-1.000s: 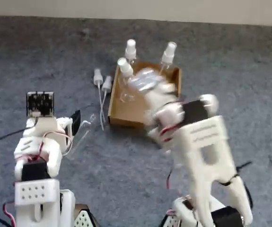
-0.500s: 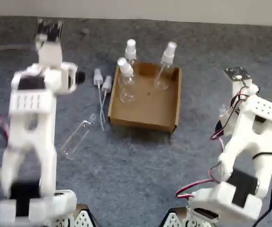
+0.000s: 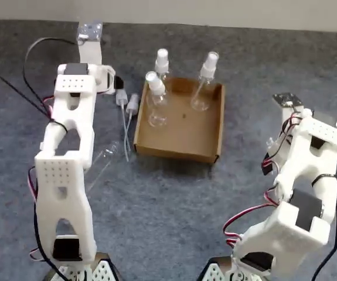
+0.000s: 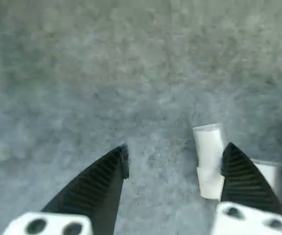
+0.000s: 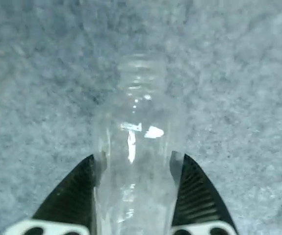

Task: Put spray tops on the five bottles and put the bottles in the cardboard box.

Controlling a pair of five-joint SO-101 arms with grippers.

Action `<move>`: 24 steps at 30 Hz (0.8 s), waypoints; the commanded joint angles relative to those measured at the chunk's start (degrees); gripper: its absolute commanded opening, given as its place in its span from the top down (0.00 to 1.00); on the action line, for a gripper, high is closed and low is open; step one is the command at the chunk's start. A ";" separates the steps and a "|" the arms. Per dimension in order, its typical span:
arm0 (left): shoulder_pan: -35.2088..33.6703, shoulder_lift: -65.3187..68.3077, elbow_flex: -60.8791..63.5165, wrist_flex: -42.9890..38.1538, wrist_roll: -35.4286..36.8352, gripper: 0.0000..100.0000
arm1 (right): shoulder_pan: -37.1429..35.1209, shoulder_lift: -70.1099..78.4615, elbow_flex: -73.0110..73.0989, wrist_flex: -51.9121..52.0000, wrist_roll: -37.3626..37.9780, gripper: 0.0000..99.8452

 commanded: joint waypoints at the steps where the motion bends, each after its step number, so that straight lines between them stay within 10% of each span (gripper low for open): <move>1: 3.47 5.49 -14.99 6.07 0.53 0.76 | 0.48 -0.13 -2.86 -0.75 0.70 1.00; 24: 1.63 20.35 -39.52 28.57 -10.99 0.98 | 3.03 2.24 -2.77 -0.22 0.44 0.97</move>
